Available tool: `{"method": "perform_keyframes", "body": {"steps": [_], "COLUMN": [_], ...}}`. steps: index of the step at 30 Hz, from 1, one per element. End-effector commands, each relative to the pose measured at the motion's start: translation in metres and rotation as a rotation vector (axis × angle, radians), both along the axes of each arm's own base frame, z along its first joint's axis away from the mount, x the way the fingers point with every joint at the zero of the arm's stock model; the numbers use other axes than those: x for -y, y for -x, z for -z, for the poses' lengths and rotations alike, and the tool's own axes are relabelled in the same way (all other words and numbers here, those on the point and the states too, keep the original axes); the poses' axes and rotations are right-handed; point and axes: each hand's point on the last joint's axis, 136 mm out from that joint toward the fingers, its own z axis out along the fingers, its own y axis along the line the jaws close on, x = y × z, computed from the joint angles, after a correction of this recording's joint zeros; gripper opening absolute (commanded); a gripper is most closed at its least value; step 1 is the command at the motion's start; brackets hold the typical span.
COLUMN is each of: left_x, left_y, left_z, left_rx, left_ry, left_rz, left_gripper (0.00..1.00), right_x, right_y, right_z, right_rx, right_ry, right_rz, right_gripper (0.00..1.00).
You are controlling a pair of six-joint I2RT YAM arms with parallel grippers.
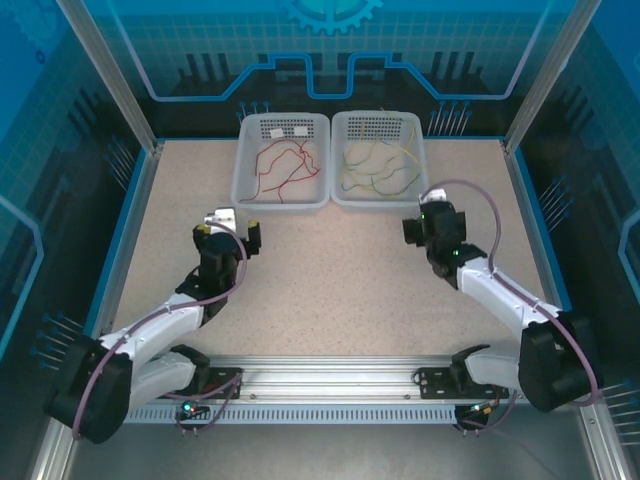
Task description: Untangle the cables
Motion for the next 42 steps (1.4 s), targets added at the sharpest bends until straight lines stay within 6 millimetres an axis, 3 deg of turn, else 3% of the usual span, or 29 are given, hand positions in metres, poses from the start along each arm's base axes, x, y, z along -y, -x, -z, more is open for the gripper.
{"method": "perform_keyframes", "body": {"steps": [1, 6, 9, 11, 15, 19, 22, 23, 27, 29, 42], "left_x": [-0.028, -0.050, -0.046, -0.053, -0.039, -0.021, -0.039, -0.042, -0.044, -0.053, -0.049], "left_y": [-0.002, -0.012, -0.020, -0.026, -0.018, -0.022, -0.022, -0.025, -0.054, -0.052, -0.052], "left_z": [-0.005, 0.022, 0.022, 0.035, 0.041, 0.049, 0.049, 0.051, 0.063, 0.061, 0.063], "left_rx": [0.094, 0.097, 0.171, 0.158, 0.190, 0.165, 0.169, 0.149, -0.024, 0.005, -0.009], "left_ry": [-0.040, 0.015, 0.039, 0.060, 0.070, 0.051, 0.067, 0.073, 0.087, 0.116, 0.115], "left_rz": [-0.085, -0.101, -0.025, -0.035, 0.059, 0.163, 0.065, 0.053, 0.034, 0.008, 0.025], "left_gripper": [0.99, 0.99, 0.99, 0.99, 0.99, 0.99, 0.99, 0.99, 0.99, 0.99, 0.99], "right_x": [0.005, 0.019, 0.012, 0.004, -0.007, 0.001, 0.005, 0.008, 0.017, 0.017, 0.016], "right_y": [-0.012, -0.022, -0.029, -0.032, -0.029, -0.019, -0.036, -0.040, -0.041, -0.041, -0.042], "right_z": [-0.028, 0.012, 0.016, 0.014, 0.029, 0.027, 0.042, 0.043, 0.044, 0.044, 0.044], "right_rx": [0.221, 0.183, 0.226, 0.250, 0.262, 0.321, 0.244, 0.207, 0.205, 0.205, 0.195], "right_ry": [0.004, -0.086, -0.082, -0.068, -0.116, -0.134, -0.138, -0.171, -0.198, -0.199, -0.220], "right_rz": [0.016, 0.023, -0.074, -0.135, -0.239, -0.212, -0.181, -0.178, -0.143, -0.144, -0.163], "right_gripper": [0.94, 0.93, 0.93, 0.93, 0.92, 0.93, 0.94, 1.00, 1.00, 1.00, 1.00]}}
